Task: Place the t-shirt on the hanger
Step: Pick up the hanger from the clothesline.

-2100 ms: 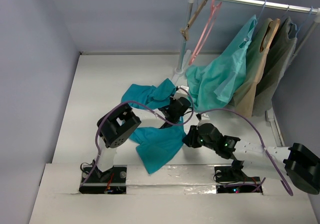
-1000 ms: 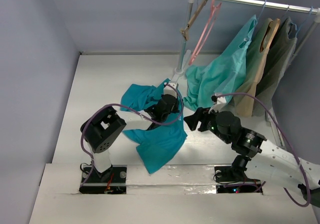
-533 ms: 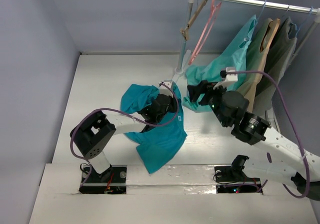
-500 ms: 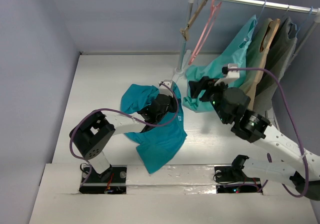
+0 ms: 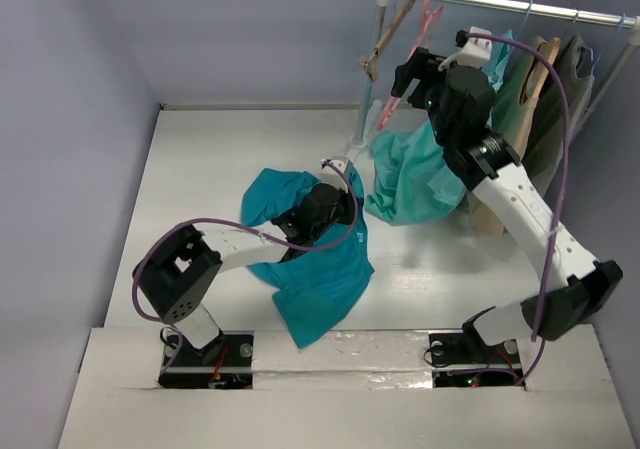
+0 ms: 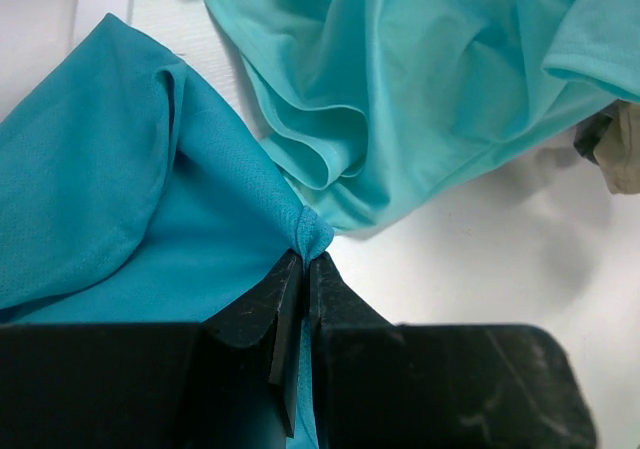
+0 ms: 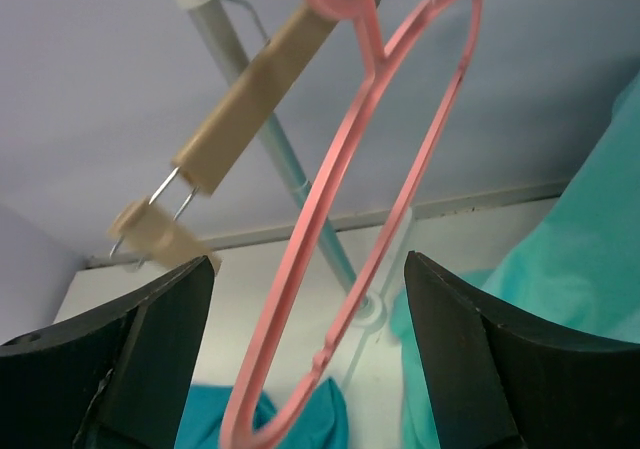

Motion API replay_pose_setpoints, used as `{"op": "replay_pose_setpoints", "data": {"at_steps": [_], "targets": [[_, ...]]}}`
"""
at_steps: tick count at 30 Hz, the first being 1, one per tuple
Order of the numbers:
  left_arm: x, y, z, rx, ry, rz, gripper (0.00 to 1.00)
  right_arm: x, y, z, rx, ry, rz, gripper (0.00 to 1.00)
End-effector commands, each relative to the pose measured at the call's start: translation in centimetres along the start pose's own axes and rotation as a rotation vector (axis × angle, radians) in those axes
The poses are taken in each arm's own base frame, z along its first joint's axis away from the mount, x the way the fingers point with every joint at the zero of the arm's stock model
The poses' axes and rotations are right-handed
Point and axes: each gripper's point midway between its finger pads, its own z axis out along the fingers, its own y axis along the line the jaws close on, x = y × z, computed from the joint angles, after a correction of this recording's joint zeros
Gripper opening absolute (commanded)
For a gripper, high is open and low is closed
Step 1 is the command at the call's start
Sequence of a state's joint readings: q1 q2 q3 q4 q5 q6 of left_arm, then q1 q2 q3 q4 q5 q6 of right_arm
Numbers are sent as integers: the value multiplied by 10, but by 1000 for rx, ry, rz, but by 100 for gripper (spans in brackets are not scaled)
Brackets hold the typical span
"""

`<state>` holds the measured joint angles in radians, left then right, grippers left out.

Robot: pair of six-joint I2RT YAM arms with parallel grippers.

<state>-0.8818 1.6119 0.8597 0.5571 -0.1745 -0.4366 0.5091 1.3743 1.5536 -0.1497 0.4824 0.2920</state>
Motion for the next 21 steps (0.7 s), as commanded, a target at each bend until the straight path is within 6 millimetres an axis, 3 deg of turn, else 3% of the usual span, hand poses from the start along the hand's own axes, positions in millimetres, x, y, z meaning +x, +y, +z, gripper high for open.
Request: {"op": "replay_pose_setpoints", "data": {"at_steps": [1, 2, 4, 9, 10, 14, 21], "targets": [[-36, -23, -10, 81, -73, 1, 0, -23, 8, 20, -46, -15, 12, 83], [-38, -23, -11, 85, -84, 0, 0, -11, 4, 33, -28, 16, -2, 83], [-37, -23, -13, 89, -86, 1, 0, -21, 7, 41, -33, 3, 3, 82], [-31, -21, -14, 90, -72, 12, 0, -5, 2, 68, 3, 56, -33, 73], [-32, -21, -14, 91, -75, 13, 0, -12, 1, 71, 8, 51, -28, 72], [-31, -20, -15, 91, -75, 13, 0, 4, 0, 79, 16, 93, -37, 68], [-30, -19, -15, 89, -74, 10, 0, 16, -15, 78, 65, 120, -50, 47]]}}
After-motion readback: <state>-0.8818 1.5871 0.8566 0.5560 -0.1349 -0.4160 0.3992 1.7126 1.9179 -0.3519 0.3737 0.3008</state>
